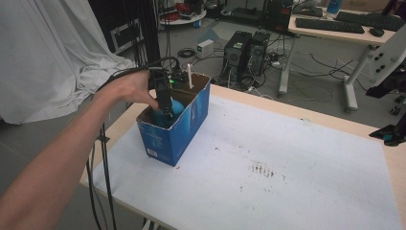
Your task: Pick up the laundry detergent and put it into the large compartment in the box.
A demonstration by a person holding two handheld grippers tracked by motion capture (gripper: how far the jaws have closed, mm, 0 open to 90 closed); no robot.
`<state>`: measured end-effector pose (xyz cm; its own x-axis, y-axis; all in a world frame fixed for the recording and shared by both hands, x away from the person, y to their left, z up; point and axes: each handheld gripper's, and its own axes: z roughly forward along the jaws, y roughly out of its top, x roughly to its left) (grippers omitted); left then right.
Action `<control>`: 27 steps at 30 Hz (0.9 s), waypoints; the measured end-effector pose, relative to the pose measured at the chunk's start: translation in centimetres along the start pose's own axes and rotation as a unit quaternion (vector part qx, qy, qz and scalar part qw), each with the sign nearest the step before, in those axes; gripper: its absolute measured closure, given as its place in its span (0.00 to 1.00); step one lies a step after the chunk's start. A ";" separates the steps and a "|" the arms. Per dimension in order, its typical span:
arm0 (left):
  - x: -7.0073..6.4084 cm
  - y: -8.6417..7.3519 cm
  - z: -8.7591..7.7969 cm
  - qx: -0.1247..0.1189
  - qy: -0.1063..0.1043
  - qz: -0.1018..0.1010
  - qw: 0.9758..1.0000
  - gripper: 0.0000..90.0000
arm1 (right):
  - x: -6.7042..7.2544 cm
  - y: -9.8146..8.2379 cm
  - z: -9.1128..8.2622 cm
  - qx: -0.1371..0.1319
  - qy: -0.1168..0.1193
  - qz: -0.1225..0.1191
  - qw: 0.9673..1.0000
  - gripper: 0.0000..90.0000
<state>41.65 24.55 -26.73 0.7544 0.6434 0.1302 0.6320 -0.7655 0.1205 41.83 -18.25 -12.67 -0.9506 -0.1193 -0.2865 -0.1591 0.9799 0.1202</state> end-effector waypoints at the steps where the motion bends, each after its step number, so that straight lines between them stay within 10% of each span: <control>1: 0.0 0.0 0.0 -0.001 -0.001 -0.006 1.000 0.41 | 0.0 0.0 0.0 0.001 0.000 -0.001 1.000 0.14; 27: 0.8 -0.3 -0.8 -0.018 -0.022 -0.031 0.999 0.29 | 0.2 0.1 0.1 0.000 0.005 -0.001 1.000 0.14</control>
<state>41.94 25.29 -25.90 0.7219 0.6876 0.0778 0.6713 -0.7232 0.1620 41.65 -18.15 -12.80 -0.9529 -0.1227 -0.2772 -0.1610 0.9796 0.1201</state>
